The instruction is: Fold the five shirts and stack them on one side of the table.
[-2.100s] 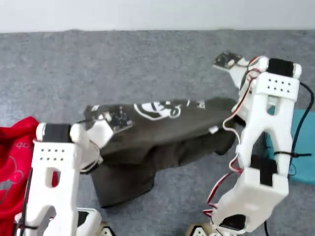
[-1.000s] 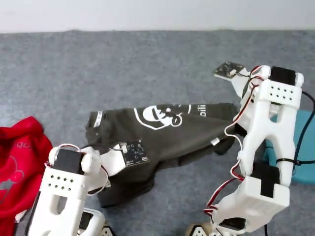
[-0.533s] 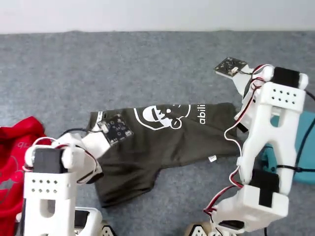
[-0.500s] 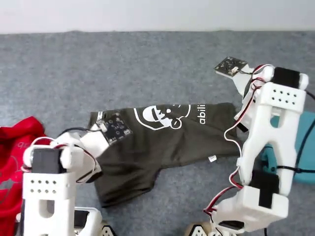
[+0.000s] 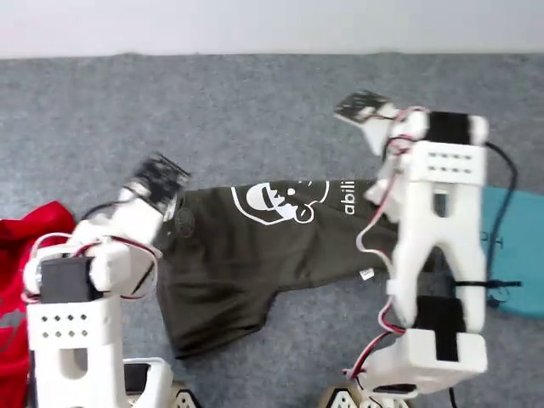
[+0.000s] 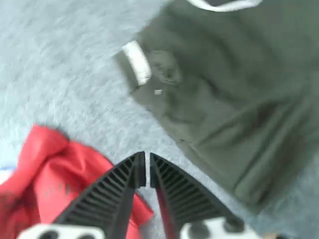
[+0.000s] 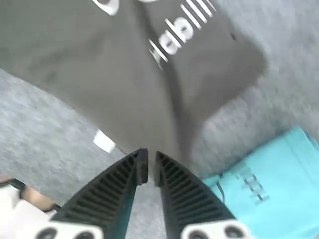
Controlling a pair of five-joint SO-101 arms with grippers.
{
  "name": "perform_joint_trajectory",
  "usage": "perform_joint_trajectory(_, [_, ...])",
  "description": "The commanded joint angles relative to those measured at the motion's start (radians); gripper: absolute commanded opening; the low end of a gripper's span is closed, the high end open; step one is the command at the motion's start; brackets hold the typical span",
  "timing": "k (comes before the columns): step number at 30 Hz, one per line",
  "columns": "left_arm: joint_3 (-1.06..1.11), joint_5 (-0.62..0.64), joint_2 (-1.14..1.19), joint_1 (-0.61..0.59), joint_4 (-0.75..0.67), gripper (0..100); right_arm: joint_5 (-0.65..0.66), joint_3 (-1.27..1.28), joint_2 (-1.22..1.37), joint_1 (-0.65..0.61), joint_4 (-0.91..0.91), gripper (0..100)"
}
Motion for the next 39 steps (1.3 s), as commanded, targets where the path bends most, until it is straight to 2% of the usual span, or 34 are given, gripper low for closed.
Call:
perform_joint_trajectory(1, [-0.041, 0.075, -0.017, -0.141, -0.046, 1, -0.057, -0.005, -0.038, -0.11, 0.033, 0.9])
perform_joint_trajectory(4, [-0.041, 0.069, -0.012, -0.296, -0.046, 1, -0.094, -0.003, -0.035, -0.214, 0.021, 1.0])
perform_joint_trajectory(12, [-0.036, -0.075, -0.011, -0.726, -0.04, 1, -0.236, -0.009, 0.163, -0.475, -0.128, 1.0])
perform_joint_trajectory(16, [-0.036, -0.115, -0.011, -0.852, -0.041, 1, -0.259, -0.009, 0.268, -0.584, -0.291, 1.0])
perform_joint_trajectory(22, [-0.036, -0.117, -0.015, -0.907, -0.04, 1, -0.256, -0.011, 0.38, -0.705, -0.648, 1.0])
perform_joint_trajectory(27, [-0.036, -0.115, -0.015, -0.947, -0.04, 1, -0.253, -0.06, 0.506, -0.792, -0.819, 1.0])
perform_joint_trajectory(35, [-0.036, -0.117, -0.015, -0.964, -0.006, 2, -0.255, -0.41, 0.82, -0.858, -0.831, 1.0])
perform_joint_trajectory(39, [-0.036, -0.117, -0.015, -0.964, -0.012, 2, -0.256, -0.606, 0.869, -0.852, -0.664, 1.0])
